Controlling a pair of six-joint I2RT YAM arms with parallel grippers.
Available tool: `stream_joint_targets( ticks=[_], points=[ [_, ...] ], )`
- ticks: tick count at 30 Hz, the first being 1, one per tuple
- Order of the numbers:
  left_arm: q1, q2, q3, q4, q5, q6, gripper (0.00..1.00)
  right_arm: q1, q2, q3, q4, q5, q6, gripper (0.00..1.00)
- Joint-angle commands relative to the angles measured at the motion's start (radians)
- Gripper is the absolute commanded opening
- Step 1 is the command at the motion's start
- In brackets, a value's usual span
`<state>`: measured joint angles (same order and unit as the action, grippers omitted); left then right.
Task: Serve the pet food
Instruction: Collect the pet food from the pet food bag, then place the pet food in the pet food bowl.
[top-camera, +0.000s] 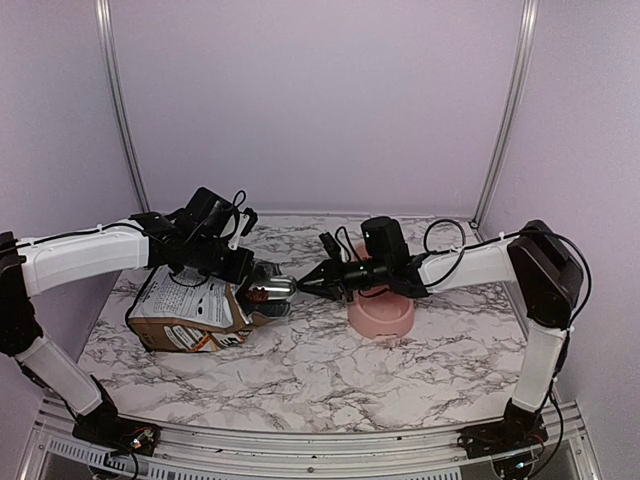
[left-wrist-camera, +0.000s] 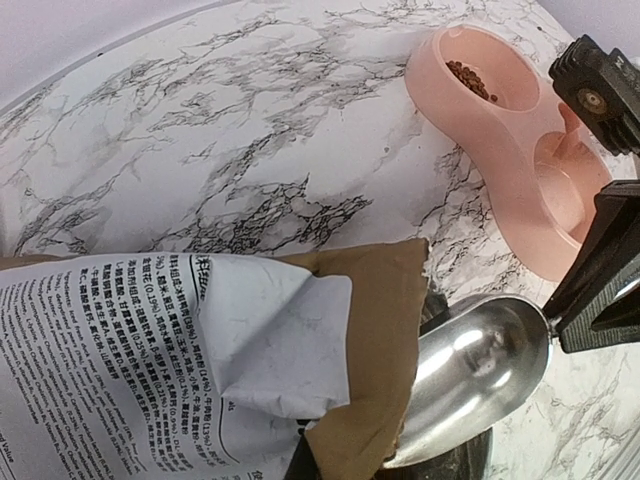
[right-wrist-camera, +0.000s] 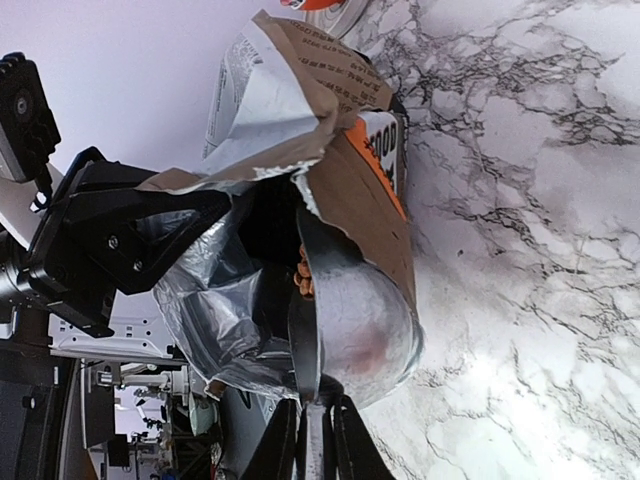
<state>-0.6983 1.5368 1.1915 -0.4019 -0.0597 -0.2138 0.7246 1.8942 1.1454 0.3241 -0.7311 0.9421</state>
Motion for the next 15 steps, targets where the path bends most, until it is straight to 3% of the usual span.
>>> stream_joint_targets(
  ticks=[1,15],
  points=[
    [0.011,-0.052,0.004,0.024,-0.045,0.043,0.0,-0.034,-0.033,-0.016,0.038,-0.079,-0.012,0.0],
    [0.051,-0.042,-0.004,0.017,-0.003,0.047,0.0,-0.122,-0.04,-0.041,0.052,-0.255,-0.016,0.0]
  ],
)
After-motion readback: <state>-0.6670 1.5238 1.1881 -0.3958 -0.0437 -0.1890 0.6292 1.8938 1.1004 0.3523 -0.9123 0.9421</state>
